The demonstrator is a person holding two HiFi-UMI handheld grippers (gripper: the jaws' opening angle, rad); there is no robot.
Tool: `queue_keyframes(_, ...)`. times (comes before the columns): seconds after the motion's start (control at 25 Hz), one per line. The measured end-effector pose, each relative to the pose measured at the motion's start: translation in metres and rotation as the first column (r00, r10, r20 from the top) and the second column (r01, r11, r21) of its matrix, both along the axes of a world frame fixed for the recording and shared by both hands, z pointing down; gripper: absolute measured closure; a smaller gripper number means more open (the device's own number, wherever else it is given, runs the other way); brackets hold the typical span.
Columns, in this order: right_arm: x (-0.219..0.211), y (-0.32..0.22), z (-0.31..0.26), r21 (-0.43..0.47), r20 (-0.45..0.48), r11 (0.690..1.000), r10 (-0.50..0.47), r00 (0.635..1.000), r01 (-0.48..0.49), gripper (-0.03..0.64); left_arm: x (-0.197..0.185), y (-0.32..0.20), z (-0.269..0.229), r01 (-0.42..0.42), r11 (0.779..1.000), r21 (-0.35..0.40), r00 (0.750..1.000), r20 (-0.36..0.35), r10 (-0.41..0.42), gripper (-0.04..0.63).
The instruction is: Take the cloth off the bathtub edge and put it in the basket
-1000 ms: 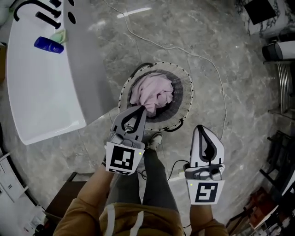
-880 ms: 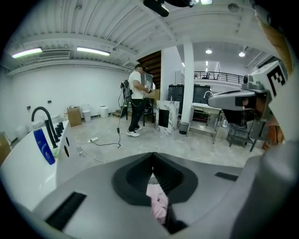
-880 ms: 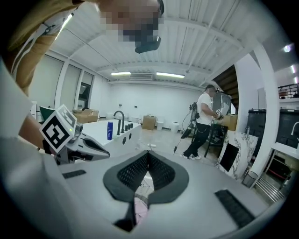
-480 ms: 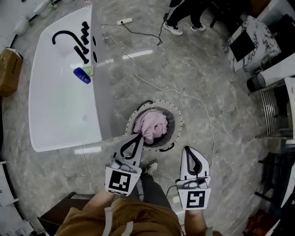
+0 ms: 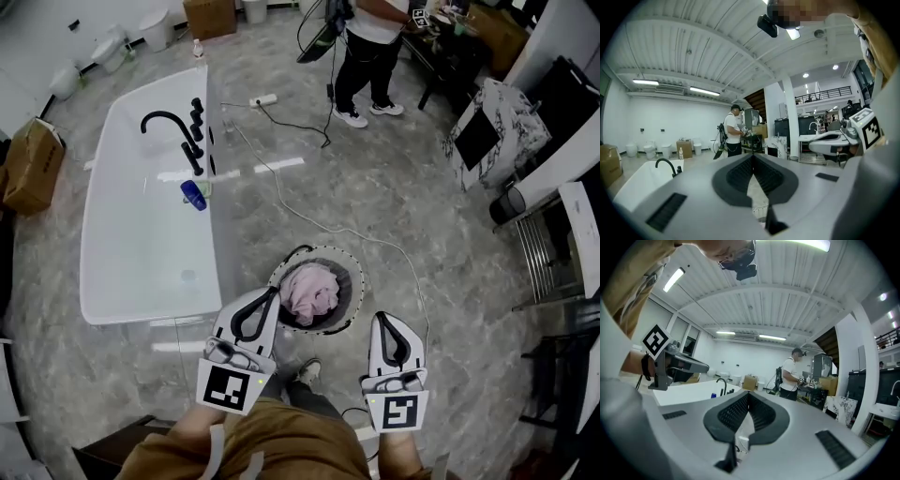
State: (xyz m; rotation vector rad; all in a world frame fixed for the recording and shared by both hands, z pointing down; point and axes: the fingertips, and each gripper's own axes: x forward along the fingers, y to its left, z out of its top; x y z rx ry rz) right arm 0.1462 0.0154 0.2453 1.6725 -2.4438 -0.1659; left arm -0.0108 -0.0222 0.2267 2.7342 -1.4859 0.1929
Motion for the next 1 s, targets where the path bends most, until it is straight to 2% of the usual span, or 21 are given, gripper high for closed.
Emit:
queue_keyframes(0.24, -0.005, 0.011, -0.031, 0.041, -0.007, 0.999, -0.021, 1.000, 0.022, 0.611, -0.015, 0.023, -0.048, 0.019, 0.997, 0.074, 0.999, -0.027, -0.017, 0.588)
queue_keyframes(0.4, -0.009, 0.019, -0.057, 0.087, -0.003, 0.996, -0.033, 0.999, 0.033, 0.611, -0.034, 0.039, -0.074, 0.061, 0.991, 0.116, 0.997, -0.047, -0.056, 0.588)
queue_keyframes(0.56, -0.009, 0.025, -0.072, 0.115, -0.014, 0.993, -0.032, 0.999, 0.033, 0.611, -0.059, 0.048, -0.094, 0.082, 0.976, 0.199, 0.996, -0.042, -0.075, 0.588)
queue_keyframes(0.76, -0.011, 0.030, -0.084, 0.144, -0.006, 0.989, -0.015, 1.000, 0.015, 0.611, -0.076, 0.051, -0.102, 0.104, 0.969, 0.224, 0.994, -0.056, -0.094, 0.588)
queue_keyframes(1.0, -0.015, 0.029, -0.097, 0.163, -0.006, 0.987, 0.009, 1.000, -0.008, 0.611, -0.080, 0.043, -0.123, 0.085, 0.958, 0.276, 0.995, -0.067, -0.069, 0.588)
